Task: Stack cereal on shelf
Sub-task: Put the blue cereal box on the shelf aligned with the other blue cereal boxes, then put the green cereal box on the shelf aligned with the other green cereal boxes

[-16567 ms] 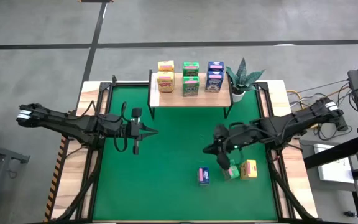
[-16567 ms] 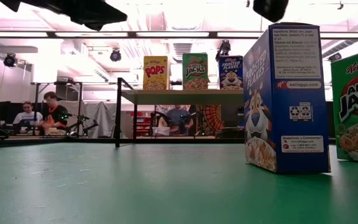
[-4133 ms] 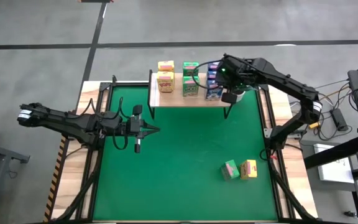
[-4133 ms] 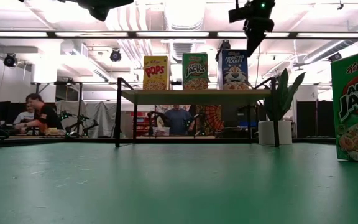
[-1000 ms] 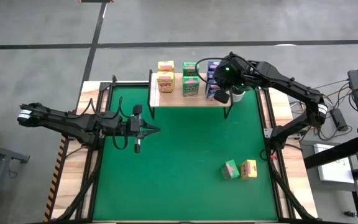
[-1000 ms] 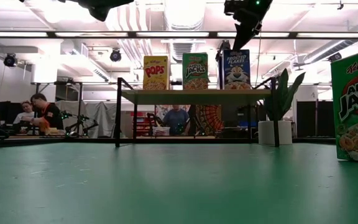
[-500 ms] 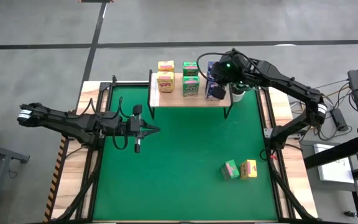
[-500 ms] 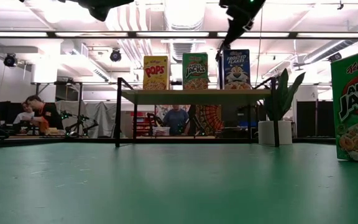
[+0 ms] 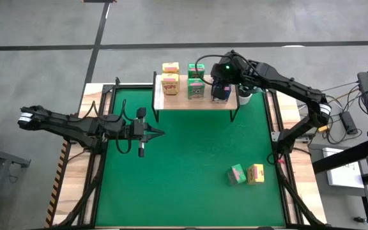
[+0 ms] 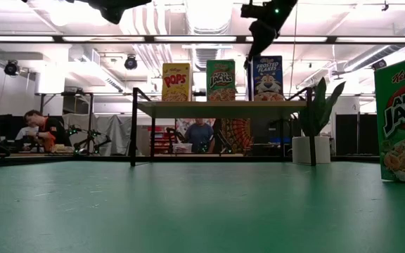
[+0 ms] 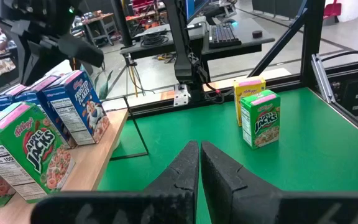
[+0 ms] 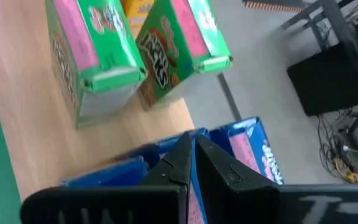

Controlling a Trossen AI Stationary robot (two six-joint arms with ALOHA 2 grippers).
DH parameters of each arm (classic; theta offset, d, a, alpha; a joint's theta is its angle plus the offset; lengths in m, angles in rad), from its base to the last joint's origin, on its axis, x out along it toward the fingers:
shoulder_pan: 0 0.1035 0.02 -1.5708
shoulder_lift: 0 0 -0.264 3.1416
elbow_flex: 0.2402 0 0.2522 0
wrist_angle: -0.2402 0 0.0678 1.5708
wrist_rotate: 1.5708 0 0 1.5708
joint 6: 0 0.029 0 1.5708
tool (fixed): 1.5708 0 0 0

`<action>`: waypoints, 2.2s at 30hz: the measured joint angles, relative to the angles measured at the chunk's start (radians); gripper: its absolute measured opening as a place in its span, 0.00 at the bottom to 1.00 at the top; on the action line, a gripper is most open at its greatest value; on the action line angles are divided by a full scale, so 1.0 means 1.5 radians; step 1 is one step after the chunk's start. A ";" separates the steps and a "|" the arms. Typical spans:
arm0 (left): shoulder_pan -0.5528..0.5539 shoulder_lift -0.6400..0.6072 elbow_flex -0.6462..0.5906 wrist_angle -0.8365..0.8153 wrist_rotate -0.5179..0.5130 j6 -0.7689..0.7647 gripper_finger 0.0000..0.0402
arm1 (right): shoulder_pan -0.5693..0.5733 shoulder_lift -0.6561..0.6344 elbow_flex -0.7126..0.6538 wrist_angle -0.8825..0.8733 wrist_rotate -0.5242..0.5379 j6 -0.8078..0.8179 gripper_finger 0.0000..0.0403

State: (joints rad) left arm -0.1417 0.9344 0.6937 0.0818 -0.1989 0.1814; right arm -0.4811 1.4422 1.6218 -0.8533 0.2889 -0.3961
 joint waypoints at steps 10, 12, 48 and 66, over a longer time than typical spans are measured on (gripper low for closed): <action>0.000 0.001 0.000 0.000 0.000 0.000 0.00 | -0.003 0.000 -0.004 -0.008 0.000 0.002 0.03; 0.000 0.001 0.000 0.000 0.000 0.000 0.00 | -0.003 0.000 -0.004 -0.008 0.000 0.002 0.03; 0.000 0.001 0.000 0.000 0.000 0.000 0.00 | 0.027 -0.049 0.006 -0.022 0.000 0.028 0.03; 0.000 0.001 0.000 -0.001 0.000 -0.016 0.00 | 0.389 -0.113 -0.059 -0.110 -0.107 0.445 0.03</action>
State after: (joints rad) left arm -0.1416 0.9356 0.6937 0.0805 -0.1989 0.1578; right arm 0.1022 1.2730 1.5330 -1.0188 0.1287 0.2709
